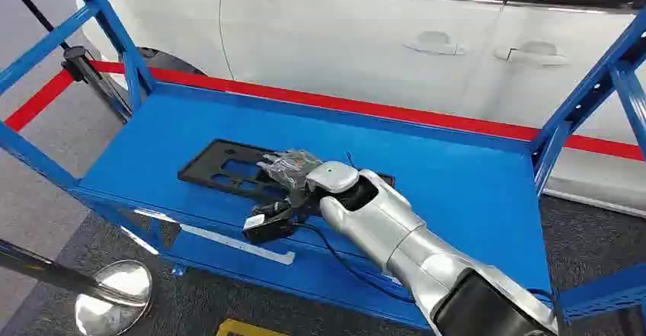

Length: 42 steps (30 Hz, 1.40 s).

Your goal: Take the parts from the cabinet and place them on the table.

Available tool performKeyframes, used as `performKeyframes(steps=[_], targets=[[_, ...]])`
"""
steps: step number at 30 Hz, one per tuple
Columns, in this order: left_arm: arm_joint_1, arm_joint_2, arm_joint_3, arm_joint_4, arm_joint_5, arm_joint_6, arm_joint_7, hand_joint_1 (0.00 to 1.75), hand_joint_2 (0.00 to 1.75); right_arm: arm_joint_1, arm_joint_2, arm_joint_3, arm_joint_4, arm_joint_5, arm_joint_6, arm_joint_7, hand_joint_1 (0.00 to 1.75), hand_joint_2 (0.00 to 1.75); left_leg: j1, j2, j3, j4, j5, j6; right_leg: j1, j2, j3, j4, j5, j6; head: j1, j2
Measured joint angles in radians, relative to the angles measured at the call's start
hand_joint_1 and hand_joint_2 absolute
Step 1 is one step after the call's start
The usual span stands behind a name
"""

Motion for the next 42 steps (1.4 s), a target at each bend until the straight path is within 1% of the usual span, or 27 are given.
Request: performKeyframes(steps=[1,2,3,5,6,7,8,9,11,12,14,16,17,18,19,21,22,23,24,25,27,29,30,39,40,41,42], targets=[[0.001,0.000,0.000,0.000,0.000,-0.001,0.000,0.00,0.00,0.004,0.000,0.000,0.002,0.000,0.000,0.000,0.00,0.00,0.000,0.000,-0.040,0.082,-0.033,-0.002,0.002,-0.001,0.000,0.000,-0.001,-0.001,0.000,0.000],[0.001,0.000,0.000,0.000,0.000,-0.003,0.001,0.00,0.00,0.008,0.000,0.000,0.004,0.000,-0.001,0.000,0.00,0.00,0.000,0.000,-0.066,0.134,-0.045,-0.003,0.003,-0.001,-0.001,0.001,-0.001,-0.002,0.000,0.000],[0.002,0.000,0.000,0.000,0.000,-0.005,0.001,0.00,0.00,0.012,0.000,0.000,0.007,0.000,-0.002,-0.001,0.00,0.00,0.000,0.000,-0.073,0.144,-0.033,-0.002,0.005,-0.001,0.000,0.001,-0.002,-0.003,0.000,0.000],[0.003,0.000,0.000,0.000,0.000,-0.006,0.001,0.00,0.00,0.013,0.000,0.000,0.010,-0.002,-0.002,-0.002,0.00,0.00,0.000,0.000,-0.026,0.040,0.036,0.002,0.005,0.001,0.001,0.003,-0.002,-0.002,0.000,0.000],[0.003,0.002,0.000,0.000,0.000,-0.008,0.001,0.00,0.00,0.012,0.000,0.000,0.010,-0.003,-0.004,-0.001,0.00,1.75,-0.001,0.000,0.034,-0.082,0.095,0.010,0.006,0.003,0.004,0.004,-0.004,-0.001,0.000,0.000],[0.003,0.003,0.000,-0.001,0.000,-0.009,0.001,0.00,0.00,0.012,0.000,0.000,0.011,-0.003,-0.006,-0.001,0.00,1.75,-0.003,0.001,0.064,-0.155,0.105,0.016,0.005,0.002,0.004,0.004,-0.006,0.001,0.000,0.000],[0.002,0.005,0.000,-0.001,0.000,-0.009,0.001,0.00,0.00,0.011,0.000,0.000,0.011,-0.004,-0.008,-0.001,0.00,1.75,-0.011,0.001,0.076,-0.169,0.098,0.019,0.012,0.003,0.001,0.007,-0.008,0.006,0.000,0.000],[0.001,0.005,0.000,-0.001,0.000,-0.009,0.001,0.00,0.00,0.012,0.000,0.000,0.014,-0.007,-0.009,-0.001,0.00,0.00,-0.012,-0.001,0.073,-0.167,0.101,0.023,0.010,0.003,-0.001,0.005,-0.006,0.012,0.000,0.000],[0.001,0.005,0.000,-0.001,0.000,-0.009,0.000,0.00,0.00,0.012,0.002,0.000,0.018,-0.011,-0.009,-0.002,0.00,0.00,-0.014,-0.002,0.072,-0.167,0.101,0.030,0.007,0.002,0.002,0.000,-0.004,0.022,0.000,0.000],[0.001,0.004,0.000,-0.001,0.000,-0.009,0.000,0.00,0.00,0.012,0.002,0.000,0.018,-0.012,-0.009,-0.002,0.00,0.00,-0.005,-0.001,0.080,-0.182,0.108,0.038,0.013,0.003,0.005,0.001,-0.007,0.030,0.000,0.000],[0.004,0.004,0.000,-0.001,-0.002,-0.011,0.000,0.00,0.00,0.012,0.000,0.000,0.020,-0.013,-0.010,-0.002,0.00,0.00,-0.002,0.002,0.086,-0.189,0.111,0.047,0.009,0.003,-0.018,0.053,-0.044,0.037,0.000,0.000],[0.003,0.004,0.000,-0.001,-0.006,-0.012,-0.002,0.00,0.00,0.017,-0.001,0.000,0.026,-0.013,-0.012,-0.003,0.00,0.00,-0.003,0.003,0.085,-0.188,0.110,0.052,0.003,0.002,-0.102,0.226,-0.127,0.045,0.000,0.000],[0.004,0.005,0.000,-0.002,-0.006,-0.014,-0.002,0.00,0.00,0.023,-0.002,0.000,0.031,-0.013,-0.013,-0.003,0.00,0.00,-0.003,0.003,0.085,-0.188,0.109,0.052,0.000,0.002,-0.135,0.290,-0.144,0.048,0.000,0.000],[0.004,0.005,0.000,-0.003,-0.006,-0.015,-0.003,0.00,0.00,0.028,-0.003,0.000,0.036,-0.013,-0.013,-0.005,0.00,0.00,-0.003,0.002,0.085,-0.186,0.109,0.052,-0.003,0.002,-0.148,0.310,-0.138,0.051,0.000,0.000],[0.004,0.006,0.000,-0.003,-0.006,-0.016,-0.003,0.00,0.00,0.032,-0.003,0.000,0.039,-0.013,-0.013,-0.005,0.00,0.00,-0.003,0.001,0.085,-0.184,0.108,0.051,-0.006,0.002,-0.137,0.281,-0.111,0.051,0.000,0.000],[0.003,0.005,0.000,-0.004,-0.006,-0.019,-0.003,0.00,0.00,0.031,-0.003,0.000,0.043,-0.013,-0.014,-0.005,0.00,0.00,-0.003,0.000,0.087,-0.177,0.102,0.045,-0.009,0.000,-0.060,0.120,-0.024,0.048,0.000,0.000],[0.005,0.005,0.000,-0.004,-0.007,-0.021,-0.003,0.00,0.00,0.030,-0.003,0.000,0.044,-0.013,-0.014,-0.005,0.00,0.00,-0.002,0.000,0.086,-0.171,0.097,0.041,-0.009,0.000,-0.018,0.034,0.005,0.043,0.000,0.000],[0.005,0.005,0.000,-0.004,-0.008,-0.022,-0.004,0.00,0.00,0.030,-0.003,0.000,0.045,-0.013,-0.015,-0.005,0.00,0.00,-0.009,0.000,0.080,-0.164,0.093,0.034,-0.002,0.001,-0.011,0.018,-0.013,0.040,0.000,0.000],[0.005,0.005,0.000,-0.004,-0.009,-0.022,-0.004,0.00,0.00,0.031,-0.002,0.000,0.046,-0.013,-0.015,-0.005,0.00,0.00,-0.009,0.000,0.078,-0.164,0.094,0.029,-0.002,0.001,-0.009,0.017,-0.008,0.035,0.000,0.000],[0.005,0.005,0.000,-0.005,-0.010,-0.023,-0.005,0.00,0.00,0.032,-0.002,0.000,0.049,-0.014,-0.015,-0.005,0.00,1.75,-0.007,0.000,0.079,-0.165,0.094,0.025,0.001,0.002,-0.011,0.017,-0.008,0.032,0.000,0.000],[0.005,0.005,0.000,-0.006,-0.017,-0.023,-0.005,0.00,0.00,0.034,-0.002,0.000,0.054,-0.014,-0.016,-0.006,0.00,1.75,-0.004,0.000,0.082,-0.170,0.096,0.013,0.000,0.004,-0.010,0.011,-0.004,0.019,0.000,0.000],[0.006,0.005,0.000,-0.006,-0.020,-0.024,-0.005,0.00,0.00,0.034,-0.001,0.000,0.055,-0.014,-0.020,-0.006,0.00,1.75,-0.001,0.001,0.061,-0.118,0.057,0.005,-0.007,0.001,-0.003,0.001,0.001,0.007,0.000,0.000],[0.006,0.005,0.000,-0.006,-0.021,-0.024,-0.004,0.00,0.00,0.034,-0.001,0.000,0.056,-0.015,-0.022,-0.006,0.00,1.75,-0.001,0.001,0.046,-0.087,0.039,0.003,-0.007,0.000,-0.003,0.001,0.002,0.005,0.000,0.000],[0.006,0.005,0.000,-0.006,-0.022,-0.024,-0.004,0.00,0.00,0.034,-0.001,0.000,0.056,-0.015,-0.022,-0.006,0.00,1.75,-0.001,0.001,0.038,-0.069,0.029,0.002,-0.007,0.000,-0.003,0.001,0.002,0.005,0.000,0.000],[0.008,0.005,0.000,-0.006,-0.028,-0.024,-0.003,0.00,0.00,0.050,-0.001,0.000,0.065,-0.015,-0.026,-0.007,0.00,0.00,0.000,0.001,-0.067,0.143,-0.047,-0.004,-0.002,-0.001,-0.003,0.002,0.000,0.003,0.000,0.000],[0.008,0.005,0.000,-0.006,-0.029,-0.024,-0.003,0.00,0.00,0.053,-0.001,0.000,0.067,-0.015,-0.026,-0.007,0.00,1.75,0.000,0.001,-0.072,0.150,-0.041,-0.004,-0.001,-0.001,-0.003,0.002,0.000,0.003,0.000,0.000],[0.011,0.006,0.000,-0.007,-0.031,-0.024,-0.003,0.00,0.00,0.057,-0.001,0.000,0.070,-0.015,-0.026,-0.007,0.00,1.75,-0.001,0.001,0.010,-0.032,0.073,0.006,0.000,0.004,0.000,0.004,-0.001,0.004,0.000,0.000]])
